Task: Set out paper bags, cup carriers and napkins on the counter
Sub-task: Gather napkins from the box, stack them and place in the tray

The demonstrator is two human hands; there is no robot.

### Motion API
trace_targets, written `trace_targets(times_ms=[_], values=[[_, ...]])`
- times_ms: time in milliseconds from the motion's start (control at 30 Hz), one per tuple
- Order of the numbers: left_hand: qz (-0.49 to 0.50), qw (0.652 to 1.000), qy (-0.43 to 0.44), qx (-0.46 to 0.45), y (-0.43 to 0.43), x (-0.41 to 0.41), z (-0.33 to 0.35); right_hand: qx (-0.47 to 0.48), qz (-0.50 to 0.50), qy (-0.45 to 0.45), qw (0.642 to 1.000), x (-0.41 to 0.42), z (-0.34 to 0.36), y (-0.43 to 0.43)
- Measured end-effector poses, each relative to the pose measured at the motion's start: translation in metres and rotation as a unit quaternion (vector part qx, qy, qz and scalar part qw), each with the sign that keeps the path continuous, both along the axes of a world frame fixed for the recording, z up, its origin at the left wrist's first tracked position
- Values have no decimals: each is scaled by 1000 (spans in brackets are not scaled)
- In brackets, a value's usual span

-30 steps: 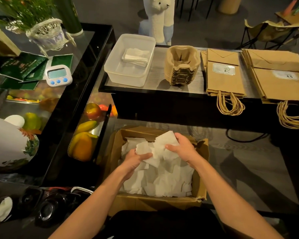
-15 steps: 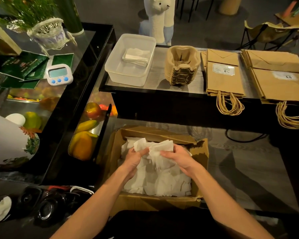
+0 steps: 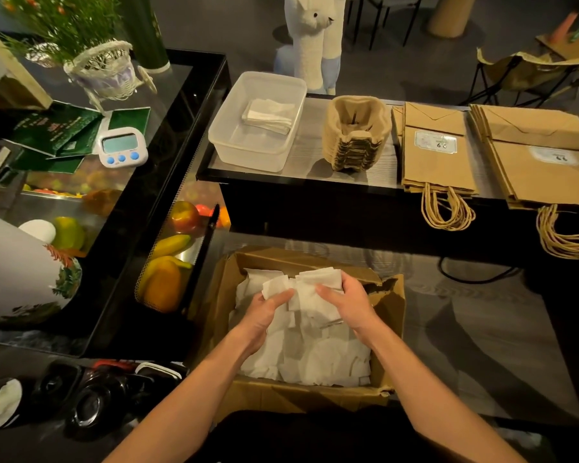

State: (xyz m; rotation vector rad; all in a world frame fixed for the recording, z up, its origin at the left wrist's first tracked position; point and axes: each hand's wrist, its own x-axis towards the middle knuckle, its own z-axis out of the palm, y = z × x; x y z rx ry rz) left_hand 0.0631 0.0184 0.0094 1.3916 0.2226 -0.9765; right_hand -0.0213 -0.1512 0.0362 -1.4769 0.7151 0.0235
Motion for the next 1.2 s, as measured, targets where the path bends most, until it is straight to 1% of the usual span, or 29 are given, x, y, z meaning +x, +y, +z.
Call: trace_targets(times_ms=[167,267,333,400,433,500,567,633,700,800,1000,1067,1200], values=[[27,998,-28,42,-4,-2,-2,-86,11,-26,996,0,-2,4],[51,997,-38,43,-4,0,-1,-105,24,-36,993,0,-2,3],[55,997,-40,41,-6,1,3,-111,53,-37,992,1,0,3],[46,997,-48,41,-8,1,4,-96,80,-22,992,3,1,3],[37,997,-59,46,-9,1,7,-73,77,-11,994,4,0,3],[17,990,-113,78,-9,1,7,-26,53,9,998,4,-3,4],[-18,976,-180,120,-6,1,6,0,33,22,999,4,-8,3],[-38,968,-207,136,-3,3,5,27,24,33,999,3,-11,1],[-35,975,-183,117,-2,4,7,50,31,36,998,2,-13,-3],[-22,986,-137,91,-4,3,13,60,44,36,997,3,-12,-5],[-26,992,-100,77,-4,1,13,72,6,10,997,0,-7,-1],[-37,993,-80,73,-3,-1,14,84,-17,-1,996,-1,-5,0],[-43,994,-63,79,-2,-4,6,160,-97,-2,982,-2,-3,-1]])
